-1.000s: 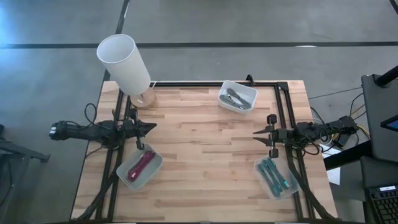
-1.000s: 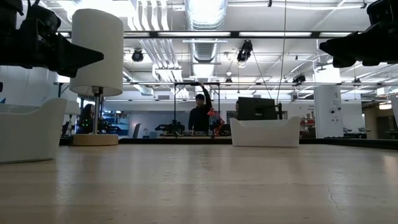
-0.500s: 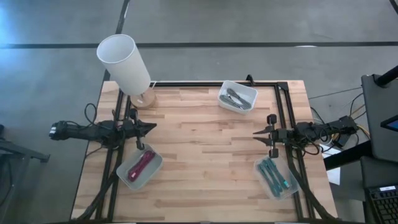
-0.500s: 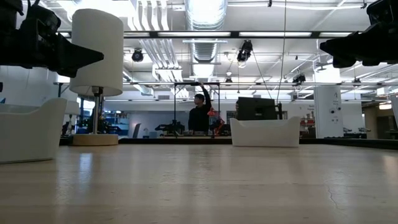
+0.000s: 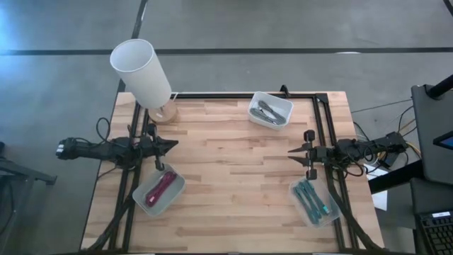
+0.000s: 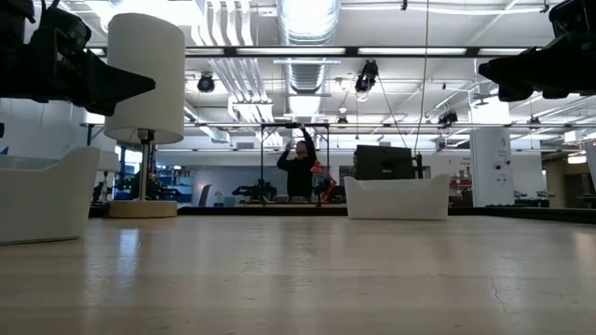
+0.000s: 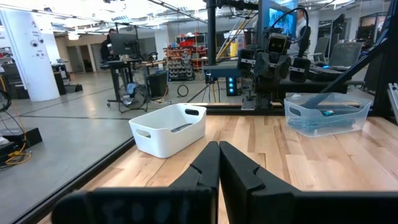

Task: Pick & Place USB Port
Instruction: Return to Home Position

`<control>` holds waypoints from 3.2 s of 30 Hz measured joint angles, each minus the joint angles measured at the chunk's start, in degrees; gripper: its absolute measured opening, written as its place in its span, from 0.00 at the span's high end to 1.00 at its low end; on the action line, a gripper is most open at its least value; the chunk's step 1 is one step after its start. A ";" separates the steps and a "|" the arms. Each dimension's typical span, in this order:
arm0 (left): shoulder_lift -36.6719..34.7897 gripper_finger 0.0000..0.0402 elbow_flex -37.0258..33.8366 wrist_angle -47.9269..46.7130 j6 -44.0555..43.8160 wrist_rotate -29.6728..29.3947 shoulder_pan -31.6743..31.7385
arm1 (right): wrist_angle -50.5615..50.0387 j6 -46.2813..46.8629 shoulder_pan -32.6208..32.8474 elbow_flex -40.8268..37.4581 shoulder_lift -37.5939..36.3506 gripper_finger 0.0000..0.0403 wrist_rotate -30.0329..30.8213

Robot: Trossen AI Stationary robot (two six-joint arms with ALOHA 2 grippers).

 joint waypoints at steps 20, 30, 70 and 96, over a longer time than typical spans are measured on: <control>0.00 0.97 0.00 0.00 0.01 0.00 0.02 | 0.00 0.00 0.00 0.00 0.02 0.83 -0.03; 0.00 0.97 0.00 0.00 0.02 0.00 0.02 | 0.00 0.00 0.00 0.00 0.02 0.80 -0.03; -0.01 0.97 0.00 0.00 0.02 0.00 0.04 | 0.00 0.00 0.00 -0.02 0.02 0.78 -0.04; -0.02 0.97 0.00 0.00 0.01 0.00 0.02 | 0.00 0.00 0.00 -0.02 0.02 0.81 -0.03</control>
